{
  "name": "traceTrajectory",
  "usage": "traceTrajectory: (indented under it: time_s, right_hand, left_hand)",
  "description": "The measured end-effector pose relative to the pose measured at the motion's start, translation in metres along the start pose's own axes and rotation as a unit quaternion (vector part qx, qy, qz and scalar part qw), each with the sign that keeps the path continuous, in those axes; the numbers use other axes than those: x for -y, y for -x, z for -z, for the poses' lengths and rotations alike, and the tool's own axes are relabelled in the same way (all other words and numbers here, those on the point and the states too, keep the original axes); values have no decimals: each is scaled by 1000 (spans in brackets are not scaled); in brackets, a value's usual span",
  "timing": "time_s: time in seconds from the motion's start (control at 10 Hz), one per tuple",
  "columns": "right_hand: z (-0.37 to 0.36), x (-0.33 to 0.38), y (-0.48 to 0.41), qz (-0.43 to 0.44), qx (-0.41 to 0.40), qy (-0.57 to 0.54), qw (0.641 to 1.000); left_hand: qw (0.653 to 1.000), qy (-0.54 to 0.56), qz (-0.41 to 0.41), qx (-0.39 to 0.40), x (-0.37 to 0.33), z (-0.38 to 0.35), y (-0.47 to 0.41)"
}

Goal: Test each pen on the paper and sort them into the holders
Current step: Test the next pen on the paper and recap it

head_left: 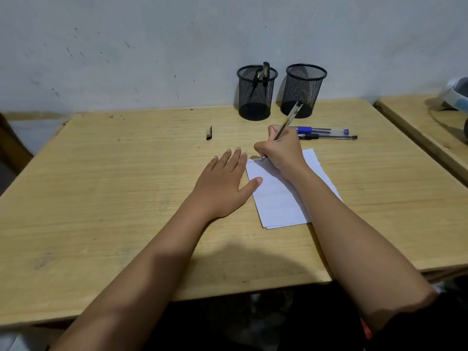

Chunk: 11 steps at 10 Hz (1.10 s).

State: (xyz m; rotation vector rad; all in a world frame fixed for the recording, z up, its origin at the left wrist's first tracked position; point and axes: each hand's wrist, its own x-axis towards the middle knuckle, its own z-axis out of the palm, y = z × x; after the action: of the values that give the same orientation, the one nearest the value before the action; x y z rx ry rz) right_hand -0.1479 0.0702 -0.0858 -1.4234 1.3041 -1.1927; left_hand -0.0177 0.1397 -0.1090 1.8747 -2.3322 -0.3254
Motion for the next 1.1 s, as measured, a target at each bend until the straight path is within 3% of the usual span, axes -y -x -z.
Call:
traceTrajectory:
  time_s: [0.8, 1.0, 1.1]
  right_hand:
    - [0, 3, 1, 1, -17, 24, 1000]
    - [9, -1, -3, -12, -43, -184, 982]
    - [14, 1, -3, -7, -2, -232, 973]
  left_hand:
    - [1000, 1, -3, -1, 1, -2, -1]
    - [1000, 17, -7, -10, 2, -1, 0]
    - [998, 52, -11, -23, 3, 1, 0]
